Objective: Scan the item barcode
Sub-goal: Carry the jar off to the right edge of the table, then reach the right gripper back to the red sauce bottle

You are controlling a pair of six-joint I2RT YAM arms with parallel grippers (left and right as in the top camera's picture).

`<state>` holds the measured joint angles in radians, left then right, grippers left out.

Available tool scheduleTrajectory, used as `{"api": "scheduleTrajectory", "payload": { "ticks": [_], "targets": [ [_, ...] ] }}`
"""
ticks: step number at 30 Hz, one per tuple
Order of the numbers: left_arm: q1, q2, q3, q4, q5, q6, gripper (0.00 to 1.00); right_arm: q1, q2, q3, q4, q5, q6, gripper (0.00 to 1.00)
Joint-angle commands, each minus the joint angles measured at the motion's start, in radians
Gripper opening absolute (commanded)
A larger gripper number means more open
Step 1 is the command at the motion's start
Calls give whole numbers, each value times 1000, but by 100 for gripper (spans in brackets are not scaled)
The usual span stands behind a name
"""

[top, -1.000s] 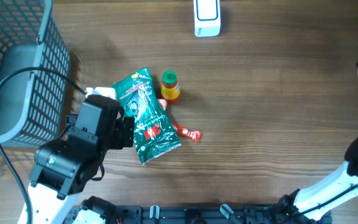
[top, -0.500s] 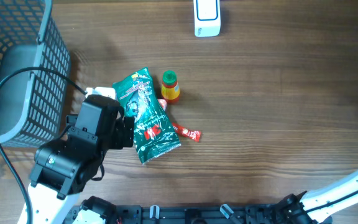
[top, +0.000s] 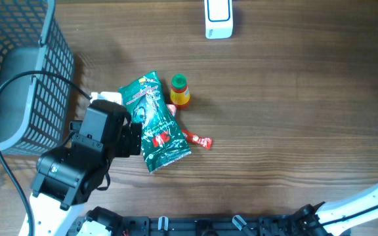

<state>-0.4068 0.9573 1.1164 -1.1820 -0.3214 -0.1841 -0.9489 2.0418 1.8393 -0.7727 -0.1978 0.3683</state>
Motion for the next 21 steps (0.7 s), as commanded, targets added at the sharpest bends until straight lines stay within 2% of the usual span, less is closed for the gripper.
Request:
{"api": "scheduleTrajectory", "payload": {
  "ticks": [1, 3, 6, 10, 12, 16, 21],
  "targets": [
    [-1, -2, 0, 3, -9, 12, 100, 33, -151, 40, -43, -315, 206, 100],
    [-1, -2, 0, 3, -9, 12, 100, 73, -192, 40, -121, -384, 264, 100],
    [-1, -2, 0, 3, -9, 12, 100, 164, -210, 40, -241, -462, 274, 100],
    [-1, -2, 0, 3, -9, 12, 100, 380, -209, 16, -445, -554, 319, 100],
    [-1, -2, 0, 3, -9, 12, 100, 492, -207, 13, -482, -563, 260, 100],
    [-1, -2, 0, 3, -9, 12, 100, 755, -206, 13, -449, -552, 41, 100],
    [-1, -2, 0, 3, -9, 12, 100, 1100, -193, 13, -309, -319, -277, 100]
  ]
}}
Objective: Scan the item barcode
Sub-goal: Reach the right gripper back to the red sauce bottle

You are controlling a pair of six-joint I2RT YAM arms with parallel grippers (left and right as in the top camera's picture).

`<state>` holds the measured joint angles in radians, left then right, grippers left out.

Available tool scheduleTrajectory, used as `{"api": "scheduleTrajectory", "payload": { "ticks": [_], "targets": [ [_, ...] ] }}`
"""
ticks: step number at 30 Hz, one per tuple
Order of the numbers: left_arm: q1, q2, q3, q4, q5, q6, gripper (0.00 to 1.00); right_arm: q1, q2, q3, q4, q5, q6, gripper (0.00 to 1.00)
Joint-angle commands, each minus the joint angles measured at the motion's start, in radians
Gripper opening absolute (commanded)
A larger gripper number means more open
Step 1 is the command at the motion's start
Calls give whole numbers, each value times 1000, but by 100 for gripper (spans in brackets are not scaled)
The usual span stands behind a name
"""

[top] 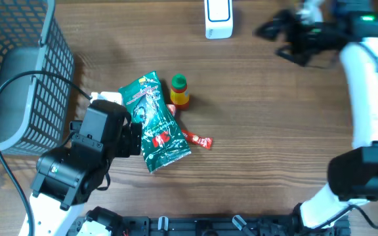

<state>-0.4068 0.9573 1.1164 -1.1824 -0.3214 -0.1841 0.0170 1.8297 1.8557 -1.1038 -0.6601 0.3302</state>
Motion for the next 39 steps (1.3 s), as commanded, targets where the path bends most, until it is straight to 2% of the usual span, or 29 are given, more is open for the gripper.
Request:
{"api": "scheduleTrajectory", "payload": {
  "ticks": [1, 5, 6, 9, 14, 17, 21, 26, 32, 37, 39],
  "targets": [
    [-1, -2, 0, 3, -9, 12, 100, 191, 21, -3, 34, 177, -291, 100],
    [-1, -2, 0, 3, -9, 12, 100, 410, 36, -8, 130, 333, -564, 100],
    [-1, -2, 0, 3, -9, 12, 100, 443, 44, -12, 148, 372, -596, 100],
    [-1, -2, 0, 3, -9, 12, 100, 517, 81, -14, 171, 436, -633, 100],
    [-1, -2, 0, 3, -9, 12, 100, 613, 210, -14, 210, 435, -697, 100],
    [-1, -2, 0, 3, -9, 12, 100, 615, 240, -14, 210, 435, -694, 99],
    [-1, -2, 0, 3, -9, 12, 100, 615, 249, -14, 190, 435, -693, 89],
    [-1, -2, 0, 3, -9, 12, 100, 614, 249, -14, 175, 435, -694, 64],
    [-1, -2, 0, 3, -9, 12, 100, 614, 250, -14, 175, 454, -692, 57],
    [-1, -2, 0, 3, -9, 12, 100, 613, 250, -15, 177, 518, -658, 42],
    [-1, -2, 0, 3, -9, 12, 100, 612, 250, -15, 180, 520, -634, 40]
  ]
}}
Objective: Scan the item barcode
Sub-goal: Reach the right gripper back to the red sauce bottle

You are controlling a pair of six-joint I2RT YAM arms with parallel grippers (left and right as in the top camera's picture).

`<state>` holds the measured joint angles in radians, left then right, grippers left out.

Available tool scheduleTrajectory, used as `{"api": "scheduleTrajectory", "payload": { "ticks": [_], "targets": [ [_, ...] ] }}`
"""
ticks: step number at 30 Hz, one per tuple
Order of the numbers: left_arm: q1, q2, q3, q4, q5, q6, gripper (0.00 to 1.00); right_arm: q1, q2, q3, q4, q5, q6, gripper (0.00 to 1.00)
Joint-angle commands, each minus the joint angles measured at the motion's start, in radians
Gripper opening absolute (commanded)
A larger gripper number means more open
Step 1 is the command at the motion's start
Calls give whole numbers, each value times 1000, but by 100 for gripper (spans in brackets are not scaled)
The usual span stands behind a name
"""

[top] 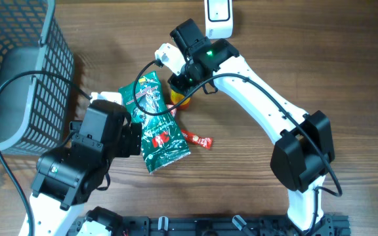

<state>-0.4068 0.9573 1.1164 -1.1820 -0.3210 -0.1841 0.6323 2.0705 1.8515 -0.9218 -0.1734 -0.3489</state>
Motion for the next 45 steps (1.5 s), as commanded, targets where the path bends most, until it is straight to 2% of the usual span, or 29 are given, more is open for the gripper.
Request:
{"api": "scheduleTrajectory", "payload": {
  "ticks": [1, 4, 7, 11, 15, 25, 28, 32, 38, 42, 45],
  "targets": [
    [-1, -2, 0, 3, -10, 12, 100, -3, 10, -11, 4, 38, 66, 40],
    [-1, -2, 0, 3, -10, 12, 100, -3, 9, -10, 20, 55, 146, 37],
    [-1, -2, 0, 3, -10, 12, 100, -3, 9, -3, 15, 91, 232, 38],
    [-1, -2, 0, 3, -10, 12, 100, -6, -2, 13, -41, 212, 414, 39],
    [-1, -2, 0, 3, -10, 12, 100, -28, -34, 14, -90, 224, 537, 38],
    [-1, -2, 0, 3, -10, 12, 100, -184, -105, 14, -268, 271, 827, 38],
    [-1, -2, 0, 3, -10, 12, 100, -224, -105, 14, -307, 362, 1021, 39],
    [-1, -2, 0, 3, -10, 12, 100, -233, -103, -2, -308, 438, 1289, 47],
    [-1, -2, 0, 3, -10, 12, 100, -233, -96, -45, -300, 469, 1345, 48],
    [-1, -2, 0, 3, -10, 12, 100, -235, -105, -33, -288, 468, 1341, 68],
    [-1, -2, 0, 3, -10, 12, 100, -243, -130, 2, -282, 441, 1281, 87]
  ]
}}
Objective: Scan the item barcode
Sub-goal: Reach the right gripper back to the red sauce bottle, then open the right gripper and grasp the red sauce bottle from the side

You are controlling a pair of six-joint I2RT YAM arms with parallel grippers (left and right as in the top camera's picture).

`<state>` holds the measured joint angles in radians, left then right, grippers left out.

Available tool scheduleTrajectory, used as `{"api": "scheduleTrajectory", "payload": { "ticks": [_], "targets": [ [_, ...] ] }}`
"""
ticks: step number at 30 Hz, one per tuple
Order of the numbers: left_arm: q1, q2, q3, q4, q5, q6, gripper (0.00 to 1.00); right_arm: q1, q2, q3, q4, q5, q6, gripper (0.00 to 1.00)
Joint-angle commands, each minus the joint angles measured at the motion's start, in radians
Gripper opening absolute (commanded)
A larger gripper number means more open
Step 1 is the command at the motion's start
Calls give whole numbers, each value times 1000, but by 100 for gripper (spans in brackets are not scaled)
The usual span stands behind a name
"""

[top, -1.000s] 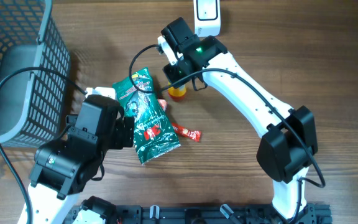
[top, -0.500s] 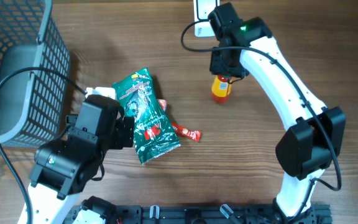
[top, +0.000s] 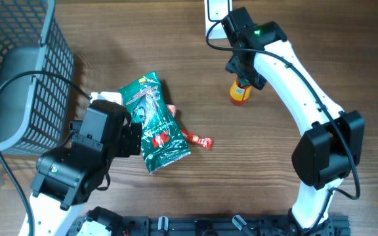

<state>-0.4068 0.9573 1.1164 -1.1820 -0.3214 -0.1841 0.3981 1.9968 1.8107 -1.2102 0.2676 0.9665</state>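
My right gripper [top: 241, 82] is shut on a small yellow-orange bottle [top: 239, 94] and holds it upright; its cap is hidden under the fingers. It sits just below and right of the white scanner [top: 213, 8] at the table's far edge, which the right arm partly covers. My left gripper [top: 134, 133] rests against the left edge of a green snack bag [top: 156, 124]. Its fingers are hidden under the wrist, so I cannot tell whether they are open or shut.
A dark wire basket [top: 18, 72] stands at the far left. A red wrapped sweet [top: 199, 139] lies just right of the green bag, and a pink-red item [top: 170, 109] peeks out at the bag's right edge.
The right gripper was down on the bottle beside the green bag. It now holds the bottle farther right, near the scanner. The left arm has not moved.
First the right arm was almost out of view and the bottle stood next to the green bag. The right gripper then appeared at the far right, then sat over the bottle, and now holds it below the scanner. The left arm stayed by the bag throughout.
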Motion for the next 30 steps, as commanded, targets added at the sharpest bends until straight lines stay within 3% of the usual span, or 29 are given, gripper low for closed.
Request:
{"api": "scheduleTrajectory", "payload": {
  "ticks": [1, 2, 9, 13, 17, 24, 30],
  "targets": [
    [-1, -2, 0, 3, -9, 12, 100, -13, -70, 59, 5, -25, -65, 92],
    [-1, -2, 0, 3, -9, 12, 100, -21, -90, 77, 4, -61, -103, 100],
    [-1, -2, 0, 3, -9, 12, 100, -64, -221, 108, 5, -169, -130, 100],
    [-1, -2, 0, 3, -9, 12, 100, -66, -220, 107, -2, -142, -227, 100],
    [-1, -2, 0, 3, -9, 12, 100, -76, -206, 102, -4, -175, -198, 100],
    [-1, -2, 0, 3, -9, 12, 100, -230, -76, 102, -45, -539, -210, 99],
    [-1, -2, 0, 3, -9, 12, 100, -433, 80, 102, -76, -851, -365, 100]
  ]
}}
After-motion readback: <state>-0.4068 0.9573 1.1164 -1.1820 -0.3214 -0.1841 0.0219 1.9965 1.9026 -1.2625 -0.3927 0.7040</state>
